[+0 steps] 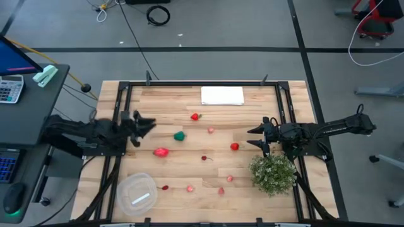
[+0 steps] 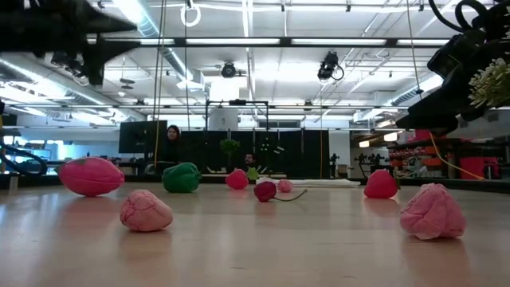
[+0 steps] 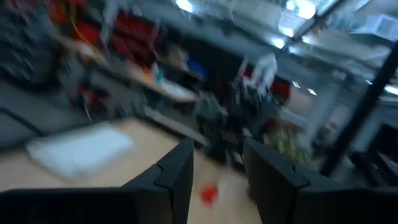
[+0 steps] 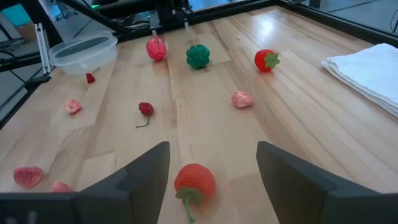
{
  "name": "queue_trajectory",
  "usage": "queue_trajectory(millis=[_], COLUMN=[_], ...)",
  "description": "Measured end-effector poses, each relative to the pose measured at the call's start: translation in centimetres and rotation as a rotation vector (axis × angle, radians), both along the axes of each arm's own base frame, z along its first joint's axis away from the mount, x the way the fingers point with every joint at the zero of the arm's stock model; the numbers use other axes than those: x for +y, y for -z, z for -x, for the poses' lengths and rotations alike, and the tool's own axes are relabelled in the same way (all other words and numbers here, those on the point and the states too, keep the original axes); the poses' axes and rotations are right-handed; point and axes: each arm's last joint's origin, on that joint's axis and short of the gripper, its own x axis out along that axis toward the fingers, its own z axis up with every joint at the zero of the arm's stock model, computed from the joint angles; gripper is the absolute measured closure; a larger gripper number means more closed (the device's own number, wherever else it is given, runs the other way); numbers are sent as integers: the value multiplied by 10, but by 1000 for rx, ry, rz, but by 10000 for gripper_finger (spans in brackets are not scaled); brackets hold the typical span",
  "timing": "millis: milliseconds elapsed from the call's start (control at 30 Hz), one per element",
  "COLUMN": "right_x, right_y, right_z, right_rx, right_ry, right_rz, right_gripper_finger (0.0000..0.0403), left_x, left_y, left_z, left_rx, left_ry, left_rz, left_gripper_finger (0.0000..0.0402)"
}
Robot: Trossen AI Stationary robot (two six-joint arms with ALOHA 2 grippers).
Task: Pick and placing Produce into tupperware
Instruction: Put the dragon fruit into the transparent plastic container
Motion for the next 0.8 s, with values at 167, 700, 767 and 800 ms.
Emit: queue_trajectory(millis=[167, 700, 767, 800], right_x=[0, 0, 0, 0], right_y=[0, 0, 0, 0], right_z=[0, 0, 0, 0], right_rx=[0, 3, 3, 3], right_ry=[0, 0, 0, 0], right_rz=[0, 0, 0, 0], right_gripper_finger=[153, 153, 153, 153], left_x=[3, -15, -15, -14], left_y=[-45, -12, -7, -5], left_z=[6, -61, -66, -69], left_rx=[195, 1060, 1100, 1115], left_ry=[-31, 181, 179, 173], left_rz=[-47, 76, 77, 80], left_gripper_finger=[276, 280, 277, 273])
